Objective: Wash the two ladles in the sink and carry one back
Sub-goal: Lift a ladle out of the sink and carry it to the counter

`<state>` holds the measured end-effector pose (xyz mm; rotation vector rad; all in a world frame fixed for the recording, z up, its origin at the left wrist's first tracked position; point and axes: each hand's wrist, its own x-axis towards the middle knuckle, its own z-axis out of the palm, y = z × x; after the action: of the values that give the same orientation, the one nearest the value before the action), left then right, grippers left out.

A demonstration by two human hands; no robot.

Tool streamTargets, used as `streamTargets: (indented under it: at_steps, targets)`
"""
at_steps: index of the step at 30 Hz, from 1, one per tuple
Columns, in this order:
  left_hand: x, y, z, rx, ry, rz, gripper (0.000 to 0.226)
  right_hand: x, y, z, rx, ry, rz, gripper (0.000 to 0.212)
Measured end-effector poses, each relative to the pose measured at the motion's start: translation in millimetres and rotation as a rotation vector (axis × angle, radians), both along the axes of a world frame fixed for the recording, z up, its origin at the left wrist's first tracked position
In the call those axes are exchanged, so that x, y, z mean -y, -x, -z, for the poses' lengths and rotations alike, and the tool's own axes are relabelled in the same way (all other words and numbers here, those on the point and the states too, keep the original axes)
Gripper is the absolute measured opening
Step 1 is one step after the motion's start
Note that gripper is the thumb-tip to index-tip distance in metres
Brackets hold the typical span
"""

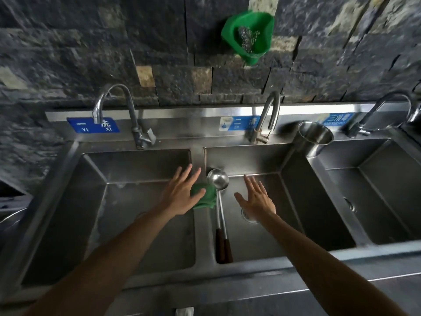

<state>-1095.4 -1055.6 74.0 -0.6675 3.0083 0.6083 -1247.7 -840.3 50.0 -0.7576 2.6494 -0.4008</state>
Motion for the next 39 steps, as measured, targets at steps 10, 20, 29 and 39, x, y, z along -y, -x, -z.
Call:
streamTargets:
  at_steps: [10, 20, 29, 39]
  targets:
    - [-21, 40, 86, 0.027, -0.082, 0.161, 0.068, 30, -23, 136, 0.645, -0.026, 0.336, 0.08]
    - [-29, 77, 150, -0.007, 0.061, 0.303, 0.062, 60, -23, 211, 0.876, 0.038, 0.535, 0.058]
    - [-25, 81, 141, 0.017, 0.011, 0.292, 0.05, 72, -26, 189, 0.956, 0.189, 0.65, 0.029]
    - [-44, 95, 92, 0.165, -0.309, 0.174, 0.043, 19, -24, 106, 0.829, 0.082, 0.619, 0.02]
